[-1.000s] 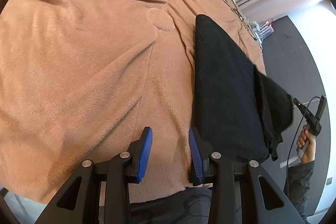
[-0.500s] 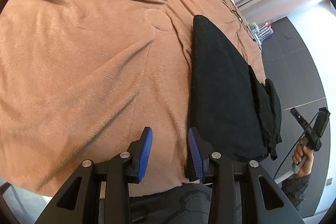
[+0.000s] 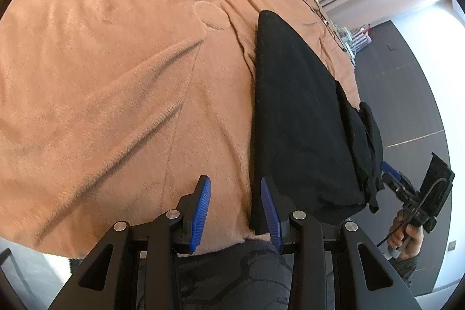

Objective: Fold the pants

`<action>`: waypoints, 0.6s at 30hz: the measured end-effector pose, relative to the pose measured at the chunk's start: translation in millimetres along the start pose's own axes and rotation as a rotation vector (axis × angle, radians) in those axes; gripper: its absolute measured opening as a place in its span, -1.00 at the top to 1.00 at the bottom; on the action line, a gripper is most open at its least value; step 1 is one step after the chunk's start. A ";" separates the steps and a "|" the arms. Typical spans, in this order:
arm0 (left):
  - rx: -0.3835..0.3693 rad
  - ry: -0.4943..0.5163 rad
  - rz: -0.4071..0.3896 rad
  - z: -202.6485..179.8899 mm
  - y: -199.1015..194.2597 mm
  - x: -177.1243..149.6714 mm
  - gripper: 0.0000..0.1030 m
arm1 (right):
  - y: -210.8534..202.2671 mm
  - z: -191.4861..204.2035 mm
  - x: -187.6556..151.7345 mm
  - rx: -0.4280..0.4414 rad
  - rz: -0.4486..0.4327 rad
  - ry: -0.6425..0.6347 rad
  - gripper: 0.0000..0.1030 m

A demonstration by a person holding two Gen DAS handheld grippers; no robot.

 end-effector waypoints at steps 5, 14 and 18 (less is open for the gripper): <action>-0.020 -0.007 0.011 -2.6 3.4 -6.2 0.26 | 13.4 12.3 -5.8 0.019 0.044 -0.024 -0.22; -0.031 -0.016 0.019 -6.6 9.8 -8.8 0.26 | 50.4 10.4 -1.7 -0.059 0.117 -0.103 -0.23; -0.023 -0.011 0.014 -6.2 7.7 -8.0 0.26 | 59.5 12.8 -4.4 -0.100 0.099 -0.126 -0.22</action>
Point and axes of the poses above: each gripper's, at about its wrist camera, not at the fingertips, and y roughly the way its jaws point, z to its left, x to its top, the point moved 4 cm from there along y, roughly the way its jaws point, and after that the axes turned 9 degrees about -z, right-handed, at the moved point
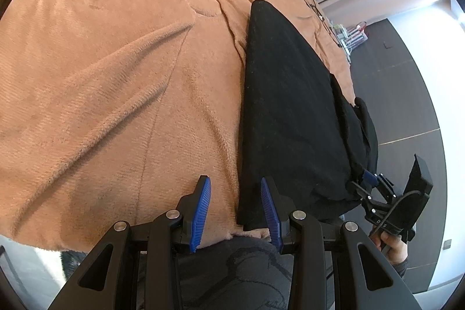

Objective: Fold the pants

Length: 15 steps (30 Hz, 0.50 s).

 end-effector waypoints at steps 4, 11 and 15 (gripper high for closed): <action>0.008 -0.005 -0.003 0.6 -1.0 0.3 0.26 | 1.8 -1.9 5.7 0.027 -0.018 0.020 0.41; 0.022 0.005 -0.010 -4.9 -2.2 3.1 0.26 | -19.0 -21.2 9.4 0.018 -0.086 0.048 0.90; 0.024 0.006 -0.015 -7.4 -1.5 4.6 0.26 | -34.3 -42.5 7.8 -0.005 -0.126 0.084 0.92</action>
Point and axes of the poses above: each gripper's, at about its wrist camera, not at the fingertips, and y roughly the way its jaws point, z to its left, x to its top, the point moved 4 cm from there along y, roughly the way its jaws point, and after that the axes turned 9 degrees about -z, right-handed, at the moved point
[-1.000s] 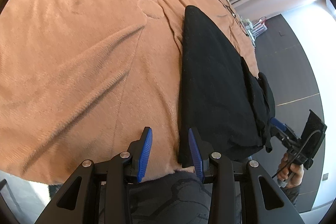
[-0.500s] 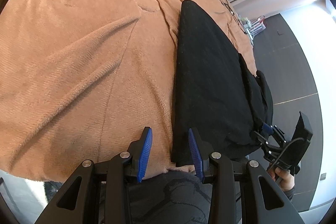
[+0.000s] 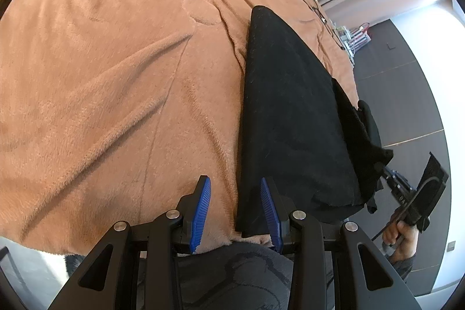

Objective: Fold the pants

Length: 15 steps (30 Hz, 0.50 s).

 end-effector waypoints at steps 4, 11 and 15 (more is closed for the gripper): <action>-0.001 0.001 0.000 -3.3 3.5 3.2 0.26 | -13.8 -31.8 7.4 -0.047 -0.033 0.051 0.93; -0.006 0.006 0.010 -7.3 13.3 8.3 0.26 | -27.6 -82.9 22.9 -0.162 -0.061 0.106 0.93; -0.009 0.008 0.012 -8.7 16.0 12.0 0.26 | -28.0 -106.5 35.8 -0.264 -0.068 0.118 0.93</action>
Point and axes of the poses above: each gripper's, at about its wrist camera, not at the fingertips, and y roughly the way its jaws point, z to its left, x to its top, the point moved 4 cm from there along y, roughly the way its jaws point, and after that the axes turned 9 degrees about -z, right-handed, at the moved point
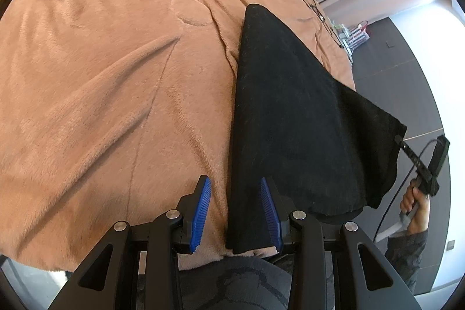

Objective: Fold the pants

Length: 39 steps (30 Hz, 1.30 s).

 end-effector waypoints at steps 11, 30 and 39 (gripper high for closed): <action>0.009 0.020 0.000 -4.8 6.0 13.5 0.26 | 17.6 -27.3 -8.2 -0.090 0.046 0.121 0.36; -0.033 0.017 0.055 -13.1 50.1 49.6 0.26 | 73.2 -69.1 -52.7 -0.119 0.249 0.164 0.23; -0.093 -0.005 0.075 -18.7 68.5 62.2 0.25 | 72.5 -60.3 -54.6 -0.163 0.229 0.119 0.79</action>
Point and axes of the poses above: each gripper's, at about its wrist camera, not at the fingertips, and y roughly the way its jaws point, z to its left, x to its top, the point moved 4 cm from there along y, roughly the way its jaws point, and after that the axes turned 9 degrees about -z, right-handed, at the moved point
